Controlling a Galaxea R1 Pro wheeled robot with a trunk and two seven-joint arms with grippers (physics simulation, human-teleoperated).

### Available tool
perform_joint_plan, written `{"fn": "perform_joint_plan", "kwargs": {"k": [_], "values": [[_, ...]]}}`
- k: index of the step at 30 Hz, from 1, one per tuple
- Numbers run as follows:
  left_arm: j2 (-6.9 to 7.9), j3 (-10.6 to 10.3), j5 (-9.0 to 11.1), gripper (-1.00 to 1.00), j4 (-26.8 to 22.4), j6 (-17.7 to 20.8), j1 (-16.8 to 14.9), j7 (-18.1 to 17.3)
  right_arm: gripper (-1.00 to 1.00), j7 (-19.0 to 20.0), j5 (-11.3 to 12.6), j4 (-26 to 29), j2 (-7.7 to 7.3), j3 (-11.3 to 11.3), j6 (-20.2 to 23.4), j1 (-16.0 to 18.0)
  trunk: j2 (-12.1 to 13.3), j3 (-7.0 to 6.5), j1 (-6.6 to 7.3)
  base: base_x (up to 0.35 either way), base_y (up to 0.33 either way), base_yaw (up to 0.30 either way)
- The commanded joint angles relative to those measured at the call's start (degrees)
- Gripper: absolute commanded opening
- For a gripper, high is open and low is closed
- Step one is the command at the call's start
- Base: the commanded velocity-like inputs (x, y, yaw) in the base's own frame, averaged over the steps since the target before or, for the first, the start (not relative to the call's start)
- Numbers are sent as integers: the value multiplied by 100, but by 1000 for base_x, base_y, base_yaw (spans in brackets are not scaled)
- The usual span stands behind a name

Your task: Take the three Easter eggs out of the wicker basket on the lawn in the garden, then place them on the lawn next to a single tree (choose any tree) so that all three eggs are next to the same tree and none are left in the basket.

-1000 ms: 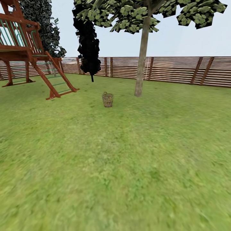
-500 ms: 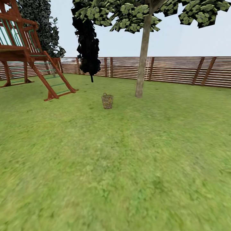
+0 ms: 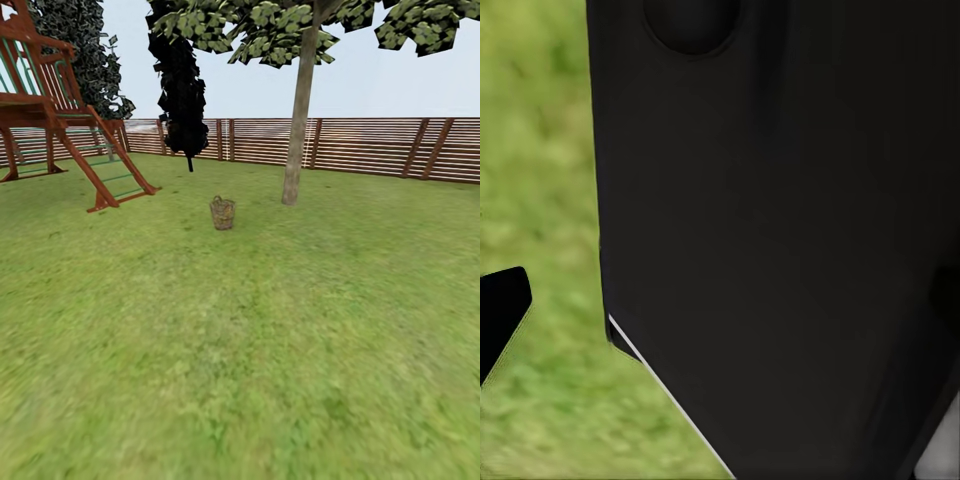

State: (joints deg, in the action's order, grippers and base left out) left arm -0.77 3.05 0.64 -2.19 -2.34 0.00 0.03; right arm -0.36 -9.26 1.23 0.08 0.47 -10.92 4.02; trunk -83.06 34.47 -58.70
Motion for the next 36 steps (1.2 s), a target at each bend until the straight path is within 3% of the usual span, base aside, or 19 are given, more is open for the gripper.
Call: {"fn": "perform_joint_plan", "kwargs": {"k": [1,36], "values": [[-2,27,6,100,-2,-12,0,0,100,-5,-27,-5,-1,2,-15,3,-2,4,-3,338,0,0],[-2,29,6,100,-1,-12,0,5,100,-2,-27,-18,-20,-4,-15,3,-2,4,-3,337,0,0]]}}
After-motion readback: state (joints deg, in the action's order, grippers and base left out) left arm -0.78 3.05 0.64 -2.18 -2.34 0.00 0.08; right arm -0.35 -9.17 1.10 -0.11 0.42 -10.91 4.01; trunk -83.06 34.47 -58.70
